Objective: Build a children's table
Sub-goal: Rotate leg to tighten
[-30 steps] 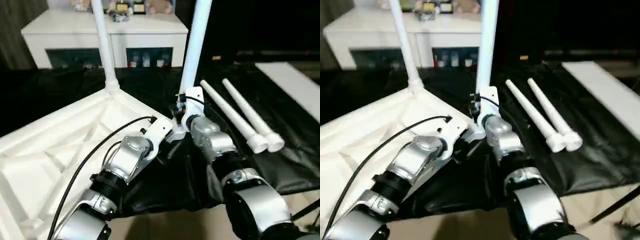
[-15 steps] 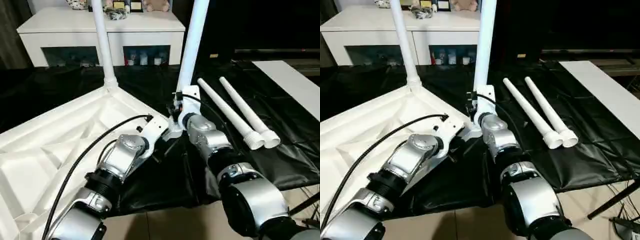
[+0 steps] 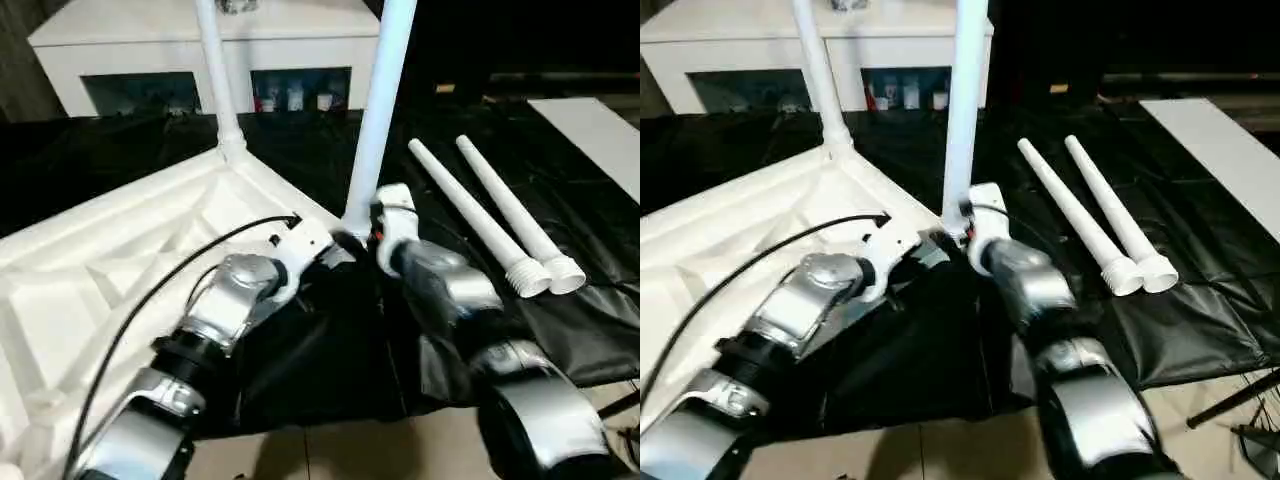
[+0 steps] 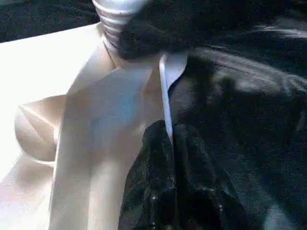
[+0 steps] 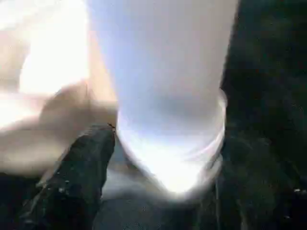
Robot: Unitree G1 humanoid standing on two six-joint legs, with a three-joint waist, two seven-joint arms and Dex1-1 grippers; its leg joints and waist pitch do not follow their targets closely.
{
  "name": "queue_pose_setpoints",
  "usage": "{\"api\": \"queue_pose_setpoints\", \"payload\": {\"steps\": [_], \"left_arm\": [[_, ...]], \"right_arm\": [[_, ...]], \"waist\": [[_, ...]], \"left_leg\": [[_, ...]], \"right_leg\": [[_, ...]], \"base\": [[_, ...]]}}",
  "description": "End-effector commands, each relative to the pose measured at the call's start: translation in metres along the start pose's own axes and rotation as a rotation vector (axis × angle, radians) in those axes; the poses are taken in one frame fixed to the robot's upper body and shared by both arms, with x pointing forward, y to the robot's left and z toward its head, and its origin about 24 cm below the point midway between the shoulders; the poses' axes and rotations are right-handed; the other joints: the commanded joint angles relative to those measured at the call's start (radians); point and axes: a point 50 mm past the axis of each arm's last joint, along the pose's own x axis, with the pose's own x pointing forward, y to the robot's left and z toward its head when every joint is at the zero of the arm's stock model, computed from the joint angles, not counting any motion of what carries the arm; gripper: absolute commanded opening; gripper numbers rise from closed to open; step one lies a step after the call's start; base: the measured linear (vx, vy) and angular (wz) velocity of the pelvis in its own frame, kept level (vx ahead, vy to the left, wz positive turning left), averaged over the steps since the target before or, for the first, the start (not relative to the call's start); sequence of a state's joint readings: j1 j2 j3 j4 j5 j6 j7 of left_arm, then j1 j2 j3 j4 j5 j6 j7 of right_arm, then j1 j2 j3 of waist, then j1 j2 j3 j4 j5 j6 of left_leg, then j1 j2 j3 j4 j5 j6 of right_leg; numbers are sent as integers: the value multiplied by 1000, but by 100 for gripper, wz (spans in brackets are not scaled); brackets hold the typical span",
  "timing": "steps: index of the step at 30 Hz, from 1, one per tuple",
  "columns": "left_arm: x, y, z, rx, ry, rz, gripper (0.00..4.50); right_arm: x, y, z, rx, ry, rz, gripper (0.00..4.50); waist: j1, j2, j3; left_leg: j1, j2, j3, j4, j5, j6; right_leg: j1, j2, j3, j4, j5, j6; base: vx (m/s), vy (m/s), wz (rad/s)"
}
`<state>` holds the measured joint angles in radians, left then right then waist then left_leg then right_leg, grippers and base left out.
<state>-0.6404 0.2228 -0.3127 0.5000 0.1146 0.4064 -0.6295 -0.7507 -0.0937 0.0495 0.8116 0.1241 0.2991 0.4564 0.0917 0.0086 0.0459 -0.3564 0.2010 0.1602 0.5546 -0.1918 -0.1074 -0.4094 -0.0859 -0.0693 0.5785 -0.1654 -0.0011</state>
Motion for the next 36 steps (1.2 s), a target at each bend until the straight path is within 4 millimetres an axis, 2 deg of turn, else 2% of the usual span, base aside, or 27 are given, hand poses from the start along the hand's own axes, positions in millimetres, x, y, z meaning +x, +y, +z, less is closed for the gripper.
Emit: {"api": "queue_pose_setpoints", "payload": {"steps": [1, 2, 3, 4, 5, 6, 7, 8, 9, 10, 11, 12, 14, 17, 20, 24, 25, 32, 33, 34, 35, 36], "left_arm": [[-2, -4, -8, 63, 11, -64, 0], [-4, -5, -9, 70, 2, -93, 0], [-8, -7, -11, 80, -10, -139, 0], [-10, -7, -13, 86, -12, -163, 0], [-12, -8, -14, 105, -22, -190, 0], [-14, -10, -14, 117, -36, -225, 0], [-16, -11, -15, 119, -38, -245, 0], [-19, -11, -16, 131, -50, -267, 0], [-22, -11, -17, 136, -49, -283, 0], [-24, -10, -19, 135, -43, -289, 0], [-25, -10, -19, 135, -42, -290, 0], [-26, -10, -20, 137, -40, -296, 0], [-27, -8, -20, 154, -34, -299, 0], [-28, -6, -16, 155, -48, -291, 0], [-30, -6, -19, 159, -46, -298, 0], [-35, -4, -22, 175, -53, -291, 0], [-35, -4, -22, 175, -53, -291, 0], [-41, 2, -26, 191, -57, -267, 0], [-45, 4, -29, 193, -53, -262, 0], [-45, 4, -29, 193, -52, -261, 0], [-48, 5, -30, 195, -55, -255, 0], [-51, 5, -29, 187, -67, -252, 0]], "right_arm": [[-8, 7, -2, -50, 18, 117, 412], [-13, 7, -3, -68, 13, 155, 423], [-22, 7, -6, -97, 8, 219, 429], [-27, 8, -8, -104, 1, 263, 436], [-31, 8, -9, -108, -7, 294, 436], [-34, 7, -11, -126, -13, 314, 444], [-37, 7, -12, -144, -13, 334, 444], [-41, 7, -14, -170, -7, 355, 444], [-45, 6, -16, -193, 1, 357, 444], [-47, 5, -16, -204, 1, 350, 444], [-47, 5, -16, -205, 0, 349, 444], [-48, 5, -16, -209, -4, 343, 444], [-52, 3, -15, -206, -18, 316, 444], [-54, -4, -18, -214, -35, 260, 444], [-54, -4, -17, -203, -59, 248, 444], [-54, -2, -10, -211, -98, 261, 444], [-54, -2, -10, -214, -98, 262, 444], [-55, -4, -8, -180, -101, 287, 444], [-55, -3, -9, -188, -85, 318, 444], [-55, -2, -9, -191, -83, 320, 444], [-55, -2, -9, -212, -70, 324, 444], [-55, -2, -10, -228, -61, 326, 444]], "waist": [[1, 10, -70], [3, 13, -71], [6, 10, -73], [4, 18, -72], [2, 14, -71], [1, 22, -72], [1, 21, -70], [3, 27, -68], [2, 24, -65], [3, 26, -64], [3, 19, -64], [4, 26, -64], [6, 23, -60], [8, 22, -62], [13, 27, -65], [14, 26, -67], [15, 23, -69], [19, 25, -67], [19, 17, -68], [21, 20, -69], [19, 9, -68], [19, 12, -70]], "left_leg": [[-6, 17, 4, -52, -43, 51], [-1, 17, 7, -47, -37, 58], [2, 15, 9, -40, -13, 76], [-1, 16, 8, -42, -12, 81], [-1, 16, 11, -41, -35, 86], [-1, 16, 11, -41, -47, 85], [0, 18, 13, -42, -75, 84], [-1, 18, 11, -43, -100, 80], [0, 21, 14, -45, -128, 76], [0, 23, 14, -46, -140, 71], [1, 23, 16, -47, -147, 65], [3, 24, 16, -47, -145, 58], [3, 25, 16, -49, -157, 50], [5, 24, 16, -49, -159, 40], [3, 22, 15, -45, -138, 38], [-1, 21, 13, -41, -127, 44], [0, 20, 14, -40, -121, 48], [1, 20, 15, -40, -148, 46], [1, 20, 15, -40, -144, 48], [0, 21, 13, -39, -140, 48], [-3, 21, 14, -39, -124, 54], [-4, 21, 14, -37, -101, 58]], "right_leg": [[66, -47, 35, -30, 63, -238], [64, -44, 34, -31, 87, -244], [68, -42, 36, -26, 147, -252], [67, -41, 36, -23, 165, -262], [66, -42, 35, -26, 166, -272], [66, -44, 35, -23, 160, -281], [65, -44, 35, -28, 130, -287], [66, -46, 35, -29, 90, -291], [65, -46, 36, -34, 40, -286], [65, -48, 37, -35, 15, -284], [63, -49, 38, -38, -22, -277], [60, -48, 39, -38, -47, -275], [58, -48, 40, -40, -83, -264], [56, -49, 41, -40, -96, -253], [58, -47, 40, -33, -62, -251], [60, -47, 39, -28, -24, -257], [60, -47, 40, -26, -16, -259], [58, -46, 40, -29, -66, -250], [59, -46, 40, -28, -65, -250], [59, -48, 40, -25, -62, -251], [61, -48, 40, -23, -59, -249], [61, -49, 40, -21, -48, -250]], "base": [[0, 0, 0], [0, 0, 0], [0, 0, 0], [70, 15, -1], [0, 0, 0], [0, 0, 0], [0, 0, 0], [0, 0, 0], [0, 0, 0], [0, 0, 0], [0, 0, 0], [0, 0, 0], [0, 0, 0], [0, 0, 0], [0, 0, 0], [0, 0, 0], [0, 0, 0], [0, 0, 0], [0, 0, 0], [0, 0, 0], [0, 0, 0], [0, 0, 0]]}}
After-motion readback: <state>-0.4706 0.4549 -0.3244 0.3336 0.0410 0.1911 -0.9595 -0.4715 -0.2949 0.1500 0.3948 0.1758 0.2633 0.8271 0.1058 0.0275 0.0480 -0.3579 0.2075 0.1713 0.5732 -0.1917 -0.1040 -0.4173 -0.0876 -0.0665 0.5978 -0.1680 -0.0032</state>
